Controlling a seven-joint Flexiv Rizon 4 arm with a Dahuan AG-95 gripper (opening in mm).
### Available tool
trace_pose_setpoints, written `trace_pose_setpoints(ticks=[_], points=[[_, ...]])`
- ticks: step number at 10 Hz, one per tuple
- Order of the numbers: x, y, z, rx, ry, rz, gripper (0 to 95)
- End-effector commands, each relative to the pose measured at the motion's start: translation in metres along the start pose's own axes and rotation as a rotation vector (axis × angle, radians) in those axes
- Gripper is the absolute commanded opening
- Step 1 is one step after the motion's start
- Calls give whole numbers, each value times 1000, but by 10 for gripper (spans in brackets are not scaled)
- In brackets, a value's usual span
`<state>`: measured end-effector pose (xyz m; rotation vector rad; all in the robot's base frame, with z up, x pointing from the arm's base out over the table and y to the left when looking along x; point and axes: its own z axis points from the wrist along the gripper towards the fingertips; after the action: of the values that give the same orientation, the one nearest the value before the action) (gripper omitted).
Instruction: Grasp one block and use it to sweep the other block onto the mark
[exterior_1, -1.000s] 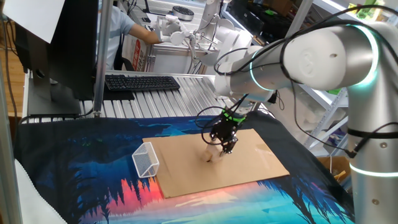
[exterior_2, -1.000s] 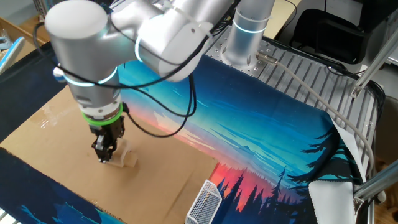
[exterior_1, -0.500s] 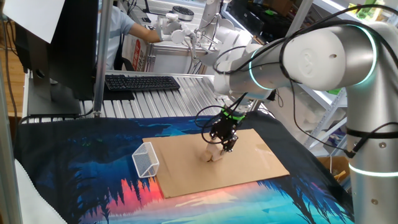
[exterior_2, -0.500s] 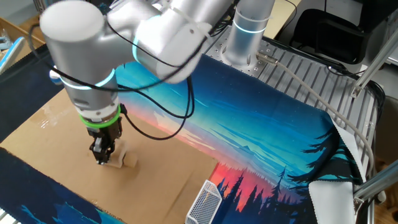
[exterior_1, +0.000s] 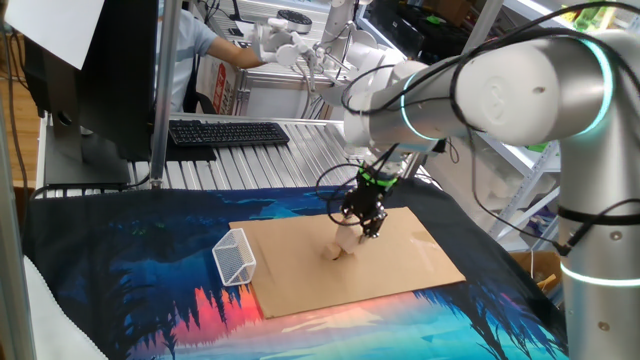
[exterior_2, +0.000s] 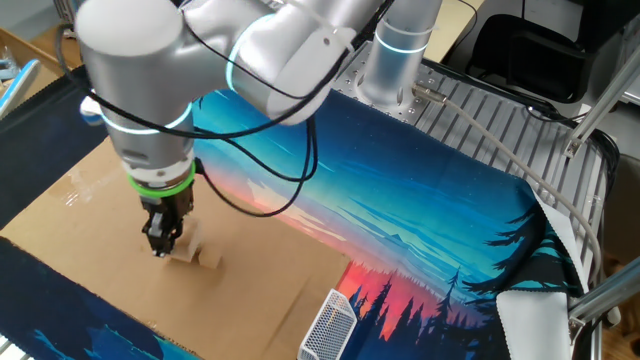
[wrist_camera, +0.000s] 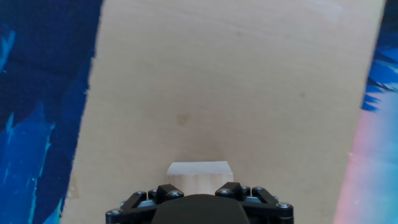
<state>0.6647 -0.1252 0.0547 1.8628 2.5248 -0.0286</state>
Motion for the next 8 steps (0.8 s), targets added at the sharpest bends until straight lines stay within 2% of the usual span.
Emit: trace_pose_setpoints(ticks=[1,3,5,7,8], points=[[8,7,-5,-1,12,36,0],[19,15,-9,1,10,54,0],[28,26,-15,14,-14,65,0],[28,34,-23,18,-8,67,0],[27,37,-28,11,5,68,0]])
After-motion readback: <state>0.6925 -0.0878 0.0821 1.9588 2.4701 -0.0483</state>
